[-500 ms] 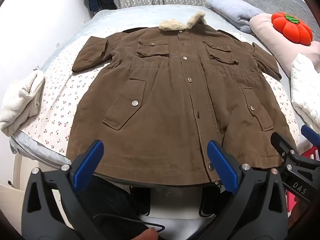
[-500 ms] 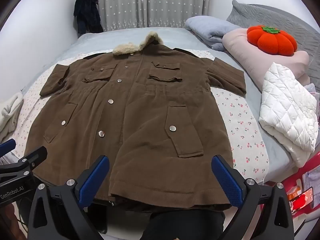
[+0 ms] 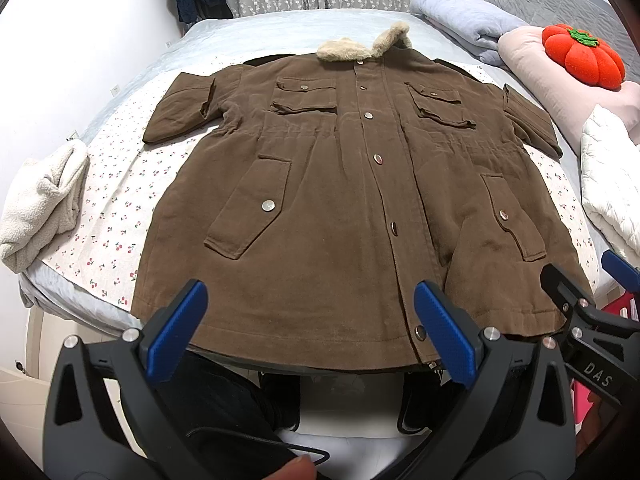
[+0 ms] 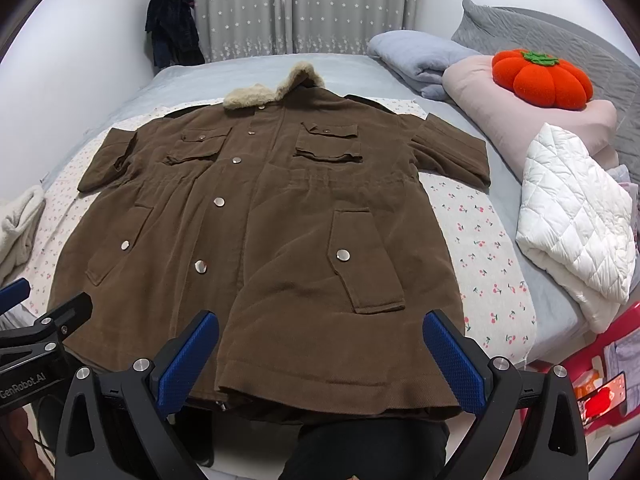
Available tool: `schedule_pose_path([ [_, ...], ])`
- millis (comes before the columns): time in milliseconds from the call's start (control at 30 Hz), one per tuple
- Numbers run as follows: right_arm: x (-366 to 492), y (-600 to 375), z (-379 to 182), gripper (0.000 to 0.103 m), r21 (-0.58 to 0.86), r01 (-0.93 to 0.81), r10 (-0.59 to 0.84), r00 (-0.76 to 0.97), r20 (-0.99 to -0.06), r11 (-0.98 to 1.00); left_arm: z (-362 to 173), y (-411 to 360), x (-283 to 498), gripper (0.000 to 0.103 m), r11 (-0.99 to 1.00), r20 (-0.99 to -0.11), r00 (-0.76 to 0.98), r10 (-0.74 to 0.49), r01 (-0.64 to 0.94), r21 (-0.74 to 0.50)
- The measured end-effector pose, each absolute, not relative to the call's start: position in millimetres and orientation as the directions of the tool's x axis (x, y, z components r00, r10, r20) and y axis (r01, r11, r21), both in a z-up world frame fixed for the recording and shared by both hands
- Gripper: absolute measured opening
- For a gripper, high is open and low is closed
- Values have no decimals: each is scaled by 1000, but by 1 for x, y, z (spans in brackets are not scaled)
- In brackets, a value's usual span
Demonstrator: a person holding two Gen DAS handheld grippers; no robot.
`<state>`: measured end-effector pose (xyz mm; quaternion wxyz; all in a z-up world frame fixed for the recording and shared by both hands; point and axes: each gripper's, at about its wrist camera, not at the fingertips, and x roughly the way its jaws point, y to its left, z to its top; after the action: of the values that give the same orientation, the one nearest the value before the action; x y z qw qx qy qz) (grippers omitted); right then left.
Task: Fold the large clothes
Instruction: 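Move both grippers toward the brown coat's hem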
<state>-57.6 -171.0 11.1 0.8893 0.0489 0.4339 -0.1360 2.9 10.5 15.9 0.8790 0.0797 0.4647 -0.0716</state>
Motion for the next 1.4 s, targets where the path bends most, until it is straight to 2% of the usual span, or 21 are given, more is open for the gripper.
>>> schedule_pose_path([
  [300,-54,-172,5,103,-56,310,-233,571,-787,949,13,10,2,103,980,-825,563,-48,188,71],
  [733,-51,-175,5,103,-79,331,-266,570,-777,940,4,8,11,103,983,-768,640,-19,153,103],
  [1200,-35,-185,-3,103,-123,333,-301,563,-770,935,-13,10,41,103,980,-806,573,-145,198,-35],
  [1333,-23,-193,-6,103,-143,313,-303,560,-771,939,-9,6,55,103,958,-797,549,-250,261,-121],
  [1400,-13,-202,-6,103,-139,303,-293,560,-775,943,-5,3,65,103,949,-794,545,-269,290,-123],
])
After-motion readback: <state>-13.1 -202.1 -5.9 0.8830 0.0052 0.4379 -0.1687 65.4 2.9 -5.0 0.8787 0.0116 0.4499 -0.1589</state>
